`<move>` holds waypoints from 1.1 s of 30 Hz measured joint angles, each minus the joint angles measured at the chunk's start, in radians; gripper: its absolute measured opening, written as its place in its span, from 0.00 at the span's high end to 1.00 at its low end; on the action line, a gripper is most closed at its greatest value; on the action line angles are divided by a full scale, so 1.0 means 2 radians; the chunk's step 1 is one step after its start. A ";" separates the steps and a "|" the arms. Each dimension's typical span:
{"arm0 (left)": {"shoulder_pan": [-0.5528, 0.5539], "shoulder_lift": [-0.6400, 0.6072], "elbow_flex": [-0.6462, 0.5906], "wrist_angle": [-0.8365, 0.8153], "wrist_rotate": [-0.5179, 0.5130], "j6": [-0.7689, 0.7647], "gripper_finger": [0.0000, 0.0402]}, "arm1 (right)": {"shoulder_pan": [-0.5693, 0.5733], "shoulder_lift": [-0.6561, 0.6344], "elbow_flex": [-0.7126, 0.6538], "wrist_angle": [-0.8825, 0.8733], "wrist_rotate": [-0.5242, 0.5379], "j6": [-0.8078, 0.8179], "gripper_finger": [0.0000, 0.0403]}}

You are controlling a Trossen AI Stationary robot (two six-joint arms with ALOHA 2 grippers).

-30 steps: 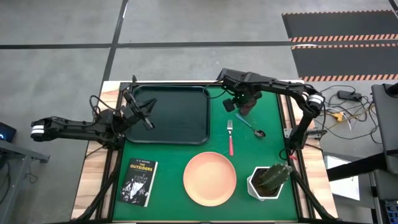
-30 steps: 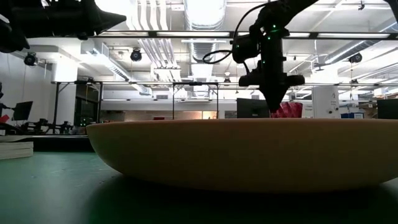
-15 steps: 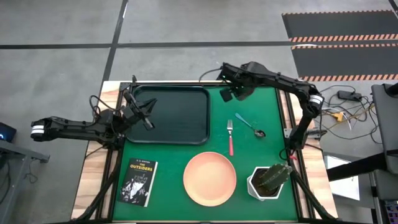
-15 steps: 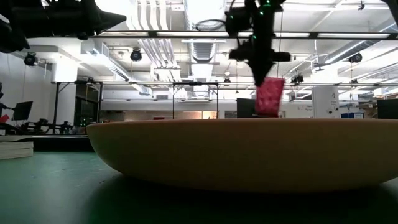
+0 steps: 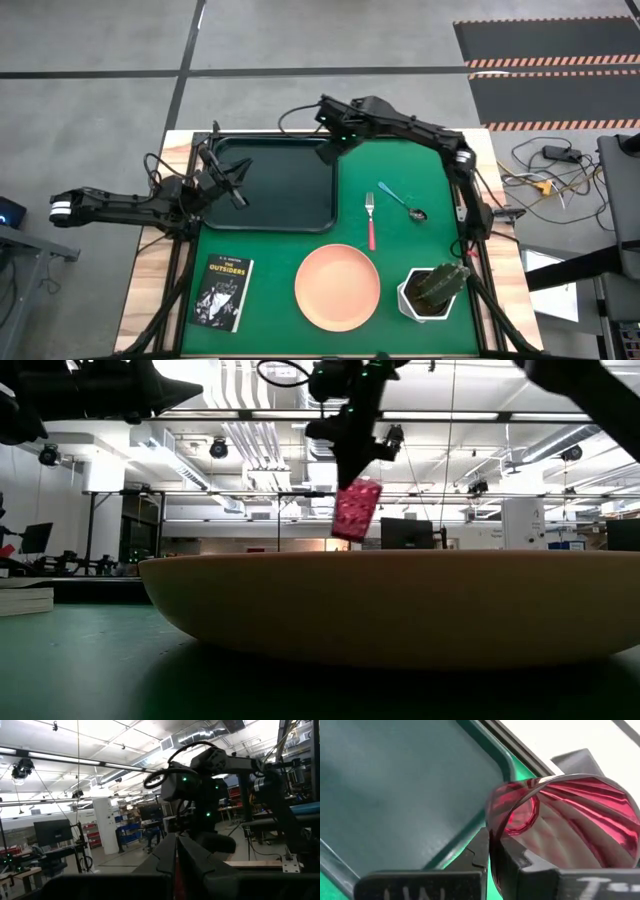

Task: Pick and place plate/cup/fork/spoon on tray
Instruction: Put the red glass cup on the top right of the black serving tray

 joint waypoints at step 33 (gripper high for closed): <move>0.000 0.000 0.000 0.000 0.000 0.000 1.00 | 0.007 0.139 0.054 0.087 0.000 -0.087 0.95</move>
